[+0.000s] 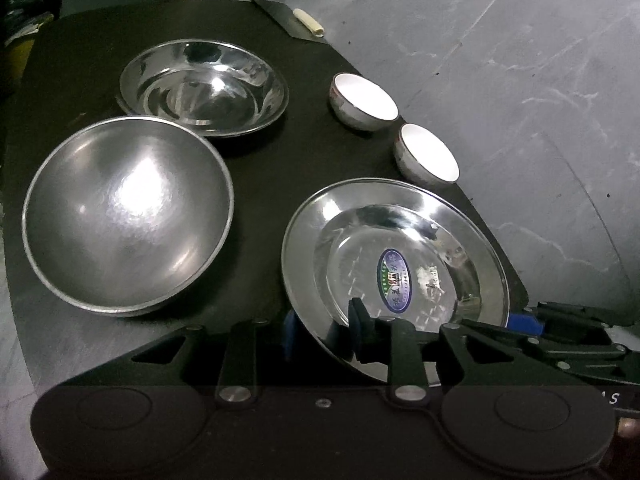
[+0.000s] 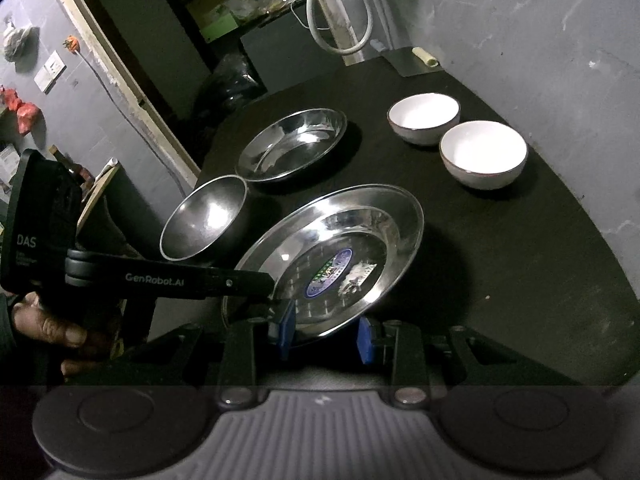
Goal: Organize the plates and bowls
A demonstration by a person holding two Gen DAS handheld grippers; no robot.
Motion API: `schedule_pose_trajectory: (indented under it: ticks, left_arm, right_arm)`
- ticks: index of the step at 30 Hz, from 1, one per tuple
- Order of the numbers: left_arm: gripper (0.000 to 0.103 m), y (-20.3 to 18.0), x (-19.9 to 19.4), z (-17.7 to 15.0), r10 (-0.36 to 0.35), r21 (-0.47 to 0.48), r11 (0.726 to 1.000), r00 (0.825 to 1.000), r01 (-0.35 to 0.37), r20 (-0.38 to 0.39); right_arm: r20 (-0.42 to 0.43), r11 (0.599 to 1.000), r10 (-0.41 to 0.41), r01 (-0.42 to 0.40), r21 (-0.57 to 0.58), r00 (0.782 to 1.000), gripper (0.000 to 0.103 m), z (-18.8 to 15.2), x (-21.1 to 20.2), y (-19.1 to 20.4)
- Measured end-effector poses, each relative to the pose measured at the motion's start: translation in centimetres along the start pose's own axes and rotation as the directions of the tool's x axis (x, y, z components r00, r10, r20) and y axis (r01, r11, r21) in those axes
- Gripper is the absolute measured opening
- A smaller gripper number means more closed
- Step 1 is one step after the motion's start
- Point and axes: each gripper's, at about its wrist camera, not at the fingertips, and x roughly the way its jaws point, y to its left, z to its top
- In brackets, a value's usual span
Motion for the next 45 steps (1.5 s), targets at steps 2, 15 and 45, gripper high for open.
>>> schedule_pose_trajectory:
  ticks: [2, 15, 45]
  left_arm:
    - [0.03, 0.1, -0.1, -0.2, 0.002, -0.002, 1.0, 1.0, -0.002, -0.005]
    - [0.03, 0.2, 0.5, -0.4, 0.013, -0.027, 1.0, 0.999, -0.014, -0.043]
    - [0.035, -0.5, 1.4, -0.4, 0.026, 0.003, 1.0, 0.993, -0.026, -0.112]
  right_arm:
    - [-0.006, 1.0, 0.005, -0.005, 0.004, 1.0, 0.036, -0.1, 0.1, 0.0]
    - [-0.04, 0.999, 0.011, -0.01, 0.032, 0.999, 0.036, -0.3, 1.0, -0.4]
    - [-0.114, 0.998, -0.009, 0.015, 0.059, 0.993, 0.038, -0.5, 2.4, -1.2]
